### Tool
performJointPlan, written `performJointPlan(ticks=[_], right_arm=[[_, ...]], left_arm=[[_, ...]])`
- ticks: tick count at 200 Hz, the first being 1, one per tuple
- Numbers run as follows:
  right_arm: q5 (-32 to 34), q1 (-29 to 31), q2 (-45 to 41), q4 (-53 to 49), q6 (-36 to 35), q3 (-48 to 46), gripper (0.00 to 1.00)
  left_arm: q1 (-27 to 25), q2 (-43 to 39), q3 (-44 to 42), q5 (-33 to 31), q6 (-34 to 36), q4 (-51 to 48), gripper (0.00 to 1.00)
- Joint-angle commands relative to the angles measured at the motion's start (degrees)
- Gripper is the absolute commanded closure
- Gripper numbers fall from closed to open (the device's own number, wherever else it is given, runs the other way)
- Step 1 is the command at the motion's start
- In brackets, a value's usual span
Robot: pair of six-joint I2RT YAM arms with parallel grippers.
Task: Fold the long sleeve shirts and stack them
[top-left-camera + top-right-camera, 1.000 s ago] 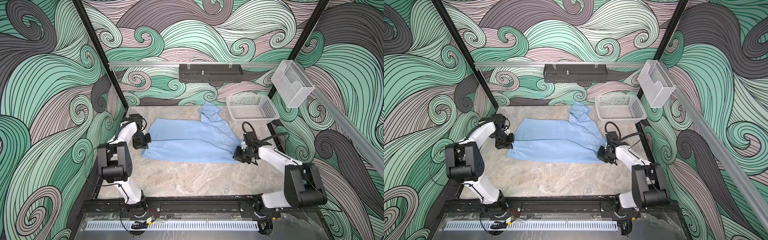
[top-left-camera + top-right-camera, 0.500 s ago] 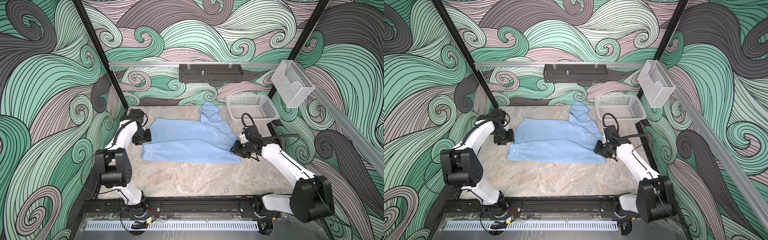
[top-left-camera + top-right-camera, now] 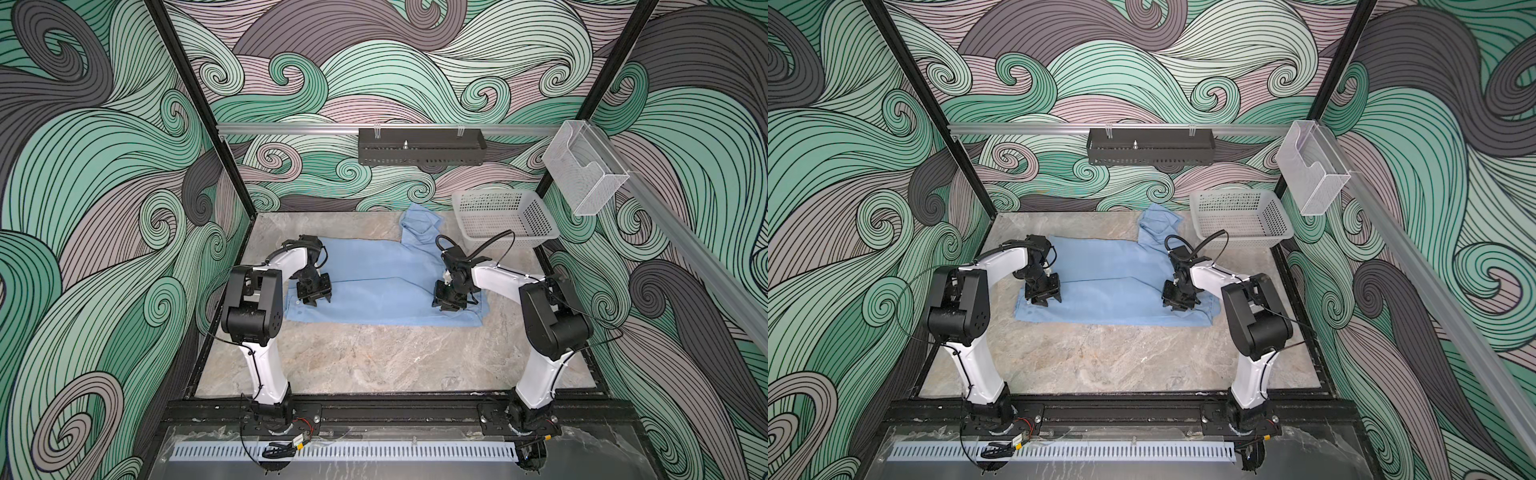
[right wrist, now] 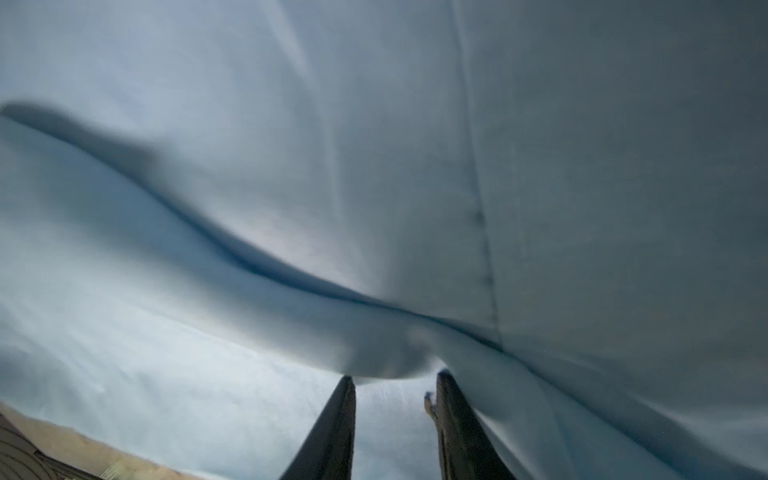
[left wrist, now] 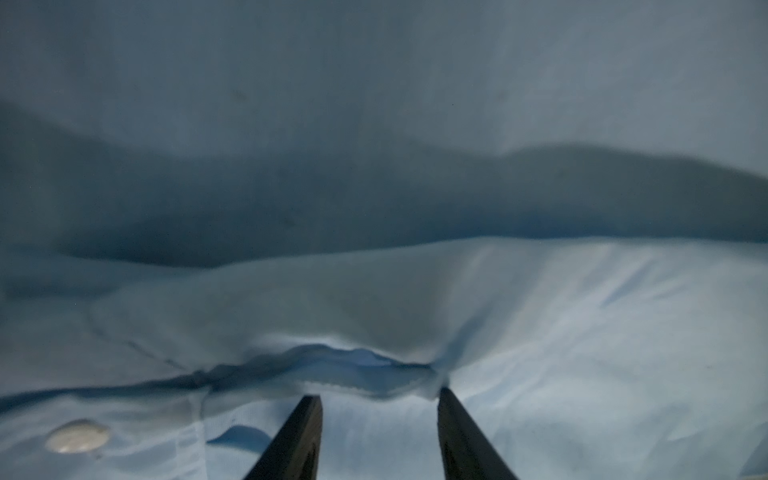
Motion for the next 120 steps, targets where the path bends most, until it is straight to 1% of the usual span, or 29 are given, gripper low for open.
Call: performJointPlan(ticks=[1,26,45,55,80,98,107,120], right_arm=[[1.39,0.32,-1.26,-1.64,1.12,-4.05,0.65],[1.56,0.86,-4.73,-1.94,0.95,-9.41,0.64],[1.25,1.57,-6.71,-2.01,1.11,-12.89,0.63],[0.74,1.84,-7.60,-1.98,1.45,-14.18,0.63],[0.23,3.12,-11.56,-4.84,1.31,-16.16,0.63],[0.07,3.74,-15.74,-7.23,1.02,-17.31,0.64],[0.28,3.79,-18.12,-8.72,0.76,-16.85,0.64],[1.29,3.79,-21.24,-10.49,0.59,-14.78,0.63]], left_arm=[[1.47,-2.18,-3.82,-0.94,-3.80,-0.27,0.50],[3.03,-4.82,-12.17,1.02,-4.85,1.46,0.48],[3.87,-8.22,-18.94,5.81,-7.18,5.01,0.47],[4.30,-10.15,-22.17,7.13,-8.30,6.23,0.48],[5.13,-16.03,-27.51,9.23,-8.86,6.06,0.48],[4.77,-20.82,-26.99,11.10,-9.71,4.41,0.48],[4.81,-22.10,-24.53,11.52,-9.18,2.79,0.47],[4.85,-22.99,-19.96,10.41,-8.11,0.25,0.46]])
